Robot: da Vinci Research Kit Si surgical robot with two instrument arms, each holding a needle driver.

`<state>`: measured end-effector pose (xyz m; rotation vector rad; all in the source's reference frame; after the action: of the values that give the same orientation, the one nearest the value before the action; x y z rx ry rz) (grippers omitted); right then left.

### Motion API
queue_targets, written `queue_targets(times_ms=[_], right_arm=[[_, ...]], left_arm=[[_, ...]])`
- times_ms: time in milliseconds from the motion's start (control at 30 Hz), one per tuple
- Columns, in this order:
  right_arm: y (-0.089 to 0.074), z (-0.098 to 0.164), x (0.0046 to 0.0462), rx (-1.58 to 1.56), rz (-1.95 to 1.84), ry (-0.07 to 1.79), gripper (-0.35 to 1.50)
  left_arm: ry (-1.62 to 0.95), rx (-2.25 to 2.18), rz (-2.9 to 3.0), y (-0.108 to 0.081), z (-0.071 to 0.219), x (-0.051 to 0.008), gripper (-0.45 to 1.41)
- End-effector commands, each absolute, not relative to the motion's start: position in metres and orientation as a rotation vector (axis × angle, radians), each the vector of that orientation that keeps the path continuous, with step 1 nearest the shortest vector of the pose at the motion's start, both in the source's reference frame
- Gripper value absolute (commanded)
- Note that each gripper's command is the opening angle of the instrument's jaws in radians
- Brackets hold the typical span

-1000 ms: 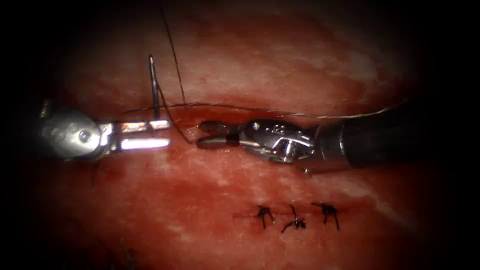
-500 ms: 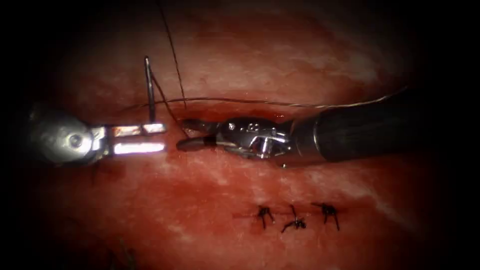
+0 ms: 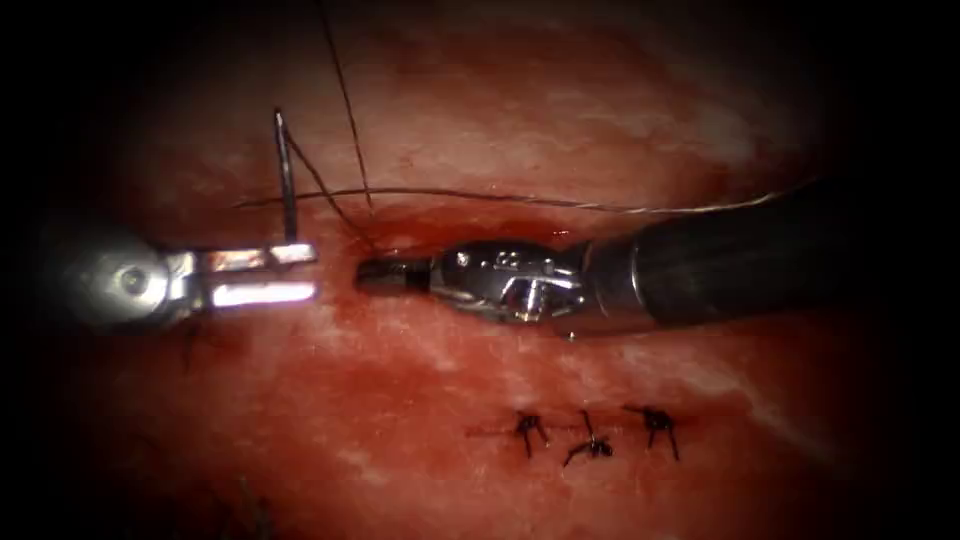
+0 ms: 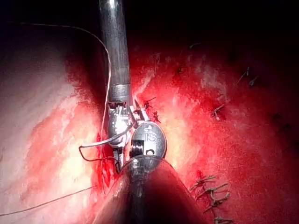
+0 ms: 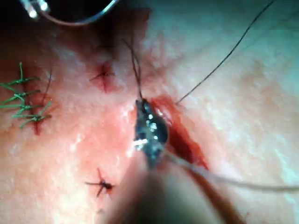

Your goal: Wound Closure

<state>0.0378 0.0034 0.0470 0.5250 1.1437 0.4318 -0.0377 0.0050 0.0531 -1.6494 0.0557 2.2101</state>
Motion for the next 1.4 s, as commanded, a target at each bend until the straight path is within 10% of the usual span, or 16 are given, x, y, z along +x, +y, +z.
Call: queue_targets(times_ms=[33, 433, 600, 900, 1133, 1167, 1200, 1400], right_arm=[[0.002, 0.046, 0.0385, 0.541, 0.427, 1.147, -0.35], [0.001, 0.040, 0.0399, 0.654, 0.442, 1.226, -0.35], [0.002, 0.041, 0.0398, 0.407, 0.341, 1.245, 0.78], [0.002, 0.046, 0.0388, 0.289, 0.227, 1.162, 0.91], [0.001, 0.048, 0.0408, 0.235, 0.144, 1.105, 0.59], [0.001, 0.048, 0.0411, 0.231, 0.115, 1.074, -0.21], [0.001, 0.048, 0.0409, 0.233, 0.102, 1.059, -0.35], [0.000, 0.046, 0.0398, 0.273, 0.058, 0.977, -0.35]], left_arm=[[0.059, -1.647, 2.210, 0.005, 0.054, -0.0379, -0.45], [0.138, -1.572, 2.228, 0.005, 0.059, -0.0347, -0.45], [0.177, -1.535, 2.233, 0.006, 0.059, -0.0319, -0.45], [0.283, -1.436, 2.229, 0.007, 0.061, -0.0260, -0.45], [0.275, -1.454, 2.223, 0.007, 0.061, -0.0273, -0.45], [0.275, -1.455, 2.223, 0.007, 0.061, -0.0275, -0.45], [0.275, -1.455, 2.223, 0.007, 0.061, -0.0275, -0.45], [0.274, -1.456, 2.223, 0.007, 0.061, -0.0273, -0.45]])
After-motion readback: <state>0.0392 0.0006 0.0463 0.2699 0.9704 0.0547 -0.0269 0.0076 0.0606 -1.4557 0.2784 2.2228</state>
